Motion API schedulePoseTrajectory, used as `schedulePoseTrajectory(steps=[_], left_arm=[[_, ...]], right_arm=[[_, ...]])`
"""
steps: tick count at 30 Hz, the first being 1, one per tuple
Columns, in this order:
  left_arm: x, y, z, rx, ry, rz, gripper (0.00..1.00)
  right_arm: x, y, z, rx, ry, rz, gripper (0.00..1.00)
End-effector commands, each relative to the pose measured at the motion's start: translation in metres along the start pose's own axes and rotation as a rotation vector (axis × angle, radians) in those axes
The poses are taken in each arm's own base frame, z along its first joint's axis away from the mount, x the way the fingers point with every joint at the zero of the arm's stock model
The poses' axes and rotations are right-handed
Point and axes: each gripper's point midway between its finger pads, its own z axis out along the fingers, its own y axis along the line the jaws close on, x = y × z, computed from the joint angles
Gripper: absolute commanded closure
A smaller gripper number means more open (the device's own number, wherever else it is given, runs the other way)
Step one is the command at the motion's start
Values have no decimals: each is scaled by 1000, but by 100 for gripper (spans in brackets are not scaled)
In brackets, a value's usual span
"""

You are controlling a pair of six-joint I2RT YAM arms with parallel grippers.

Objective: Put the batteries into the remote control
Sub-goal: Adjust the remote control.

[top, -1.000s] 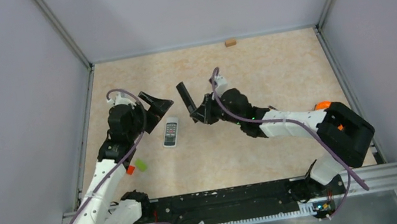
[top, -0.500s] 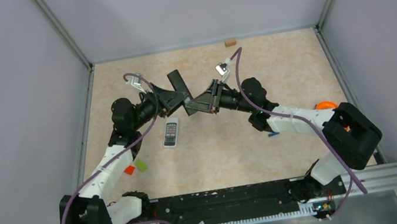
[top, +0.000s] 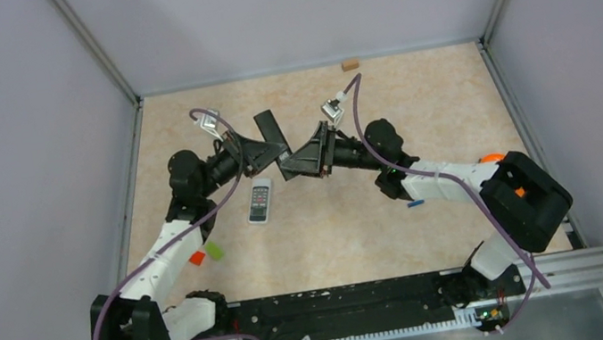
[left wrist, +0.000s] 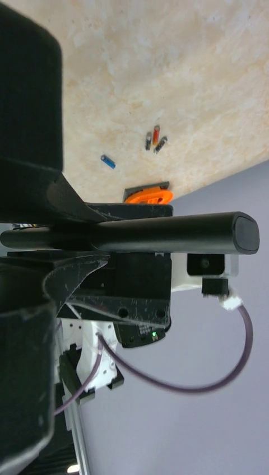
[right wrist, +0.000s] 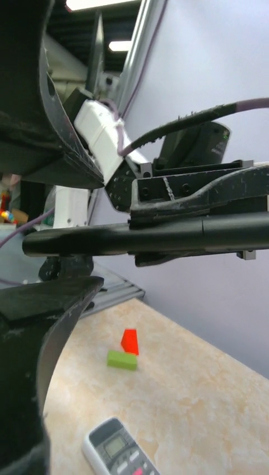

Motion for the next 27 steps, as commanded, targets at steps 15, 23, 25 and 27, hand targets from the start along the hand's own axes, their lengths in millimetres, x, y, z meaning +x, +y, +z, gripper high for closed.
schedulePoseTrajectory(steps=[15,23,25,27], left_arm=[[77,-5,-1,134,355,286,100],[111,-25,-10,217,487,374,100],[121,-25,-14,226,532,398,100],[131,-23,-16,249,571,407,100]], right_arm=[[-47,-12,-42,322,213,-604,8],[5,7,-59,94,445,-606,15],[11,16,-65,45,458,-634,21],[13,29,-70,21,472,-677,24]])
